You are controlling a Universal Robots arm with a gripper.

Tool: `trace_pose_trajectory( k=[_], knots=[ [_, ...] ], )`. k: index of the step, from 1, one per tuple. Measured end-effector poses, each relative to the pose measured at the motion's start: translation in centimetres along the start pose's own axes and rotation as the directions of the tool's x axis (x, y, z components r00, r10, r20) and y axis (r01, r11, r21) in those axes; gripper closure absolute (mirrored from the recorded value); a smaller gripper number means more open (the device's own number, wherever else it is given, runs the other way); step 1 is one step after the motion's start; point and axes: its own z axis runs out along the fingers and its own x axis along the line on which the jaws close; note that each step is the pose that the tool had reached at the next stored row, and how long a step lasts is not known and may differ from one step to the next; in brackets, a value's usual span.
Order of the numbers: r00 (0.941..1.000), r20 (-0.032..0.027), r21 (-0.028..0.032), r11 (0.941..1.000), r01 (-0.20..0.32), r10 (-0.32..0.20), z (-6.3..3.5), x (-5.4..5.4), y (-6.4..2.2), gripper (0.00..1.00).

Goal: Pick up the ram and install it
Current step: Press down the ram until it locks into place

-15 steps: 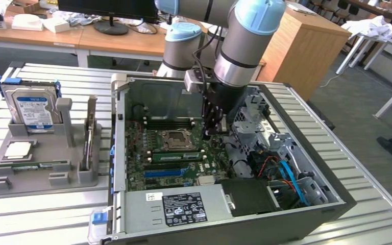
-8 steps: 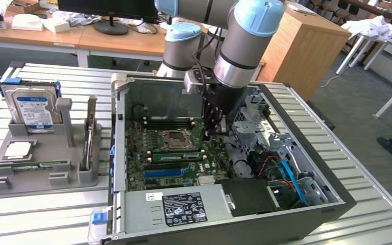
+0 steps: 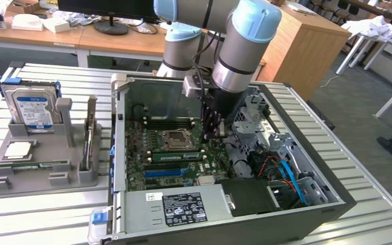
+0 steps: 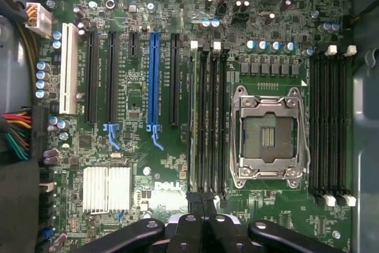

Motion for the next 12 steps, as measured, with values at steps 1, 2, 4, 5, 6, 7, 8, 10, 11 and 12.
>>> trace_pose_trajectory(
  k=[1,2,4,5,6,7,8,10,11,12],
  knots=[
    [1.0,0.0,0.0,1.0,0.0,0.0,0.13,0.0,0.0,0.9],
    [1.0,0.0,0.0,1.0,0.0,0.0,0.25,0.0,-0.01,0.9],
    [1.0,0.0,0.0,1.0,0.0,0.0,0.48,0.0,-0.02,0.9],
    [1.0,0.0,0.0,1.0,0.0,0.0,0.6,0.0,-0.02,0.9],
    [1.0,0.0001,0.0,1.0,0.0,0.0,0.71,0.0,-0.03,0.9],
    [1.0,0.0,0.0,1.0,0.0,0.0,0.81,0.0,-0.03,0.9],
    [1.0,0.0001,0.0001,1.0,0.0,0.0,0.91,0.0,-0.04,0.9],
    [1.0,0.0001,0.0,1.0,0.0,0.0,1.12,0.0,-0.04,0.9],
    [1.0,0.0,0.0,1.0,0.0,0.0,1.23,0.0,-0.05,0.9],
    [1.0,0.0,0.0001,1.0,0.0,0.0,1.33,0.0,-0.05,0.9]
  ],
)
